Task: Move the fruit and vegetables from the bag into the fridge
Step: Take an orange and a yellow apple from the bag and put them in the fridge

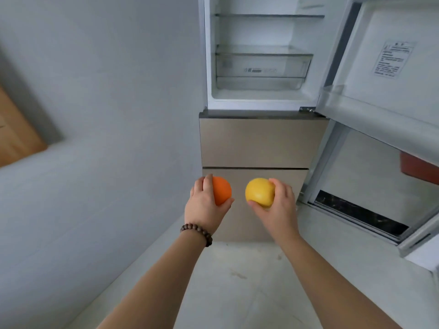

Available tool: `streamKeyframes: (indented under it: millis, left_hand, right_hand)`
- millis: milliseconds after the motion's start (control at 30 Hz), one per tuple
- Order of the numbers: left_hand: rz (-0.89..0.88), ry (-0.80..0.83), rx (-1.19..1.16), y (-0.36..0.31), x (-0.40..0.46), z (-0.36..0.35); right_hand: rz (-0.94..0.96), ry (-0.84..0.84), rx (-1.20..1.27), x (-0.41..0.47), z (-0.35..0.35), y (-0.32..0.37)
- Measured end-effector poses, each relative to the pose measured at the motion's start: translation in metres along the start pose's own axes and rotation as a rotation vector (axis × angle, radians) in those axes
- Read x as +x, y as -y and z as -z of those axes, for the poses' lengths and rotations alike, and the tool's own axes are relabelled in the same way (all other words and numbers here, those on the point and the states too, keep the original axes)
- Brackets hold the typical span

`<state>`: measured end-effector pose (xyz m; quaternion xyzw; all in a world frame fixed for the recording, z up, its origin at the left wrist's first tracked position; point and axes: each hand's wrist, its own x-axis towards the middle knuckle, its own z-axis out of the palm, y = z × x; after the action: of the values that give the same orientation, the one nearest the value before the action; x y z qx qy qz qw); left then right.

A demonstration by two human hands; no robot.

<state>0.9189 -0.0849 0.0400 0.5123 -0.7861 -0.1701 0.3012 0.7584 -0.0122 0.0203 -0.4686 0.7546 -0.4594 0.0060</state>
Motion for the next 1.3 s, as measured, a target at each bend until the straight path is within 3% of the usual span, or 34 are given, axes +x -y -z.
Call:
streamKeyframes:
  millis: [400,700,833,1067,1167,1300]
  left_hand:
    - [-0.116,0.039,-0.271,-0.007,0.155,-0.050]
    - [-0.272,0.000,-0.324,-0.051,0.284,-0.085]
    - [-0.361,0.000,-0.403,-0.097,0.350,-0.100]
    - [-0.462,0.066,-0.551,-0.168,0.409,-0.130]
    - [-0.506,0.120,-0.617,-0.191,0.420,-0.143]
    - [-0.541,0.199,-0.694,-0.214,0.429,-0.161]
  right_hand:
    - [-0.112,-0.059,0.074,0.130,-0.031,-0.007]
    - [-0.127,-0.105,0.221,0.253,-0.045,-0.026]
    - [-0.107,-0.148,0.208,0.318,-0.016,-0.028]
    - [-0.023,-0.409,0.130,0.380,0.084,-0.030]
    - [-0.107,-0.488,0.043,0.389,0.130,-0.038]
    - [-0.302,-0.412,-0.098,0.396,0.161,-0.060]
